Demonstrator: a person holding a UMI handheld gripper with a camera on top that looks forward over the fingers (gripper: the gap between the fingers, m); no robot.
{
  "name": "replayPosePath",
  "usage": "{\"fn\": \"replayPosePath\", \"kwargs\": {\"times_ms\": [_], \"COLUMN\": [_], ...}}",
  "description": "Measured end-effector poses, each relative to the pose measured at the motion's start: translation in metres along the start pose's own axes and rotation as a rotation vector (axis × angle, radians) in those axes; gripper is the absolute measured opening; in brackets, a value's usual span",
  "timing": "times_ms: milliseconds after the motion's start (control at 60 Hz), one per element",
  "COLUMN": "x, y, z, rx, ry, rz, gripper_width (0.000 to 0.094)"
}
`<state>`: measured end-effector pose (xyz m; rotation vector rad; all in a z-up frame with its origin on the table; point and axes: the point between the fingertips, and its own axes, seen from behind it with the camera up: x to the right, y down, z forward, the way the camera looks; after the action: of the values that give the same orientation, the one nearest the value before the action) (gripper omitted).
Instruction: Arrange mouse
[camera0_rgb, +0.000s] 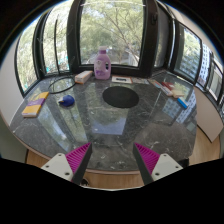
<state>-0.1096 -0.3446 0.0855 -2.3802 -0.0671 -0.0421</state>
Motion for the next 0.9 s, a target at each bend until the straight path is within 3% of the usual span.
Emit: {"fn": "replayPosePath", "kwargs": {"times_ms": [150, 333, 450, 650, 900], "x": [-0.084, -0.168, -0.207, -0.242, -0.239], "y": [-0.009, -0.071, -0.103, -0.124, -0.165], "z": [0.058, 0.135, 0.18, 0.24, 0.274], "rx": [0.002, 0.094, 0.109, 0.077, 0.105], "ry": [-0.094, -0.15, -0.165, -0.129, -0.067], "rz": [-0.06, -0.094, -0.1, -0.151, -0.15], "gripper_width": [0.0854, 0.0853, 0.0849, 0.0845, 0.085]}}
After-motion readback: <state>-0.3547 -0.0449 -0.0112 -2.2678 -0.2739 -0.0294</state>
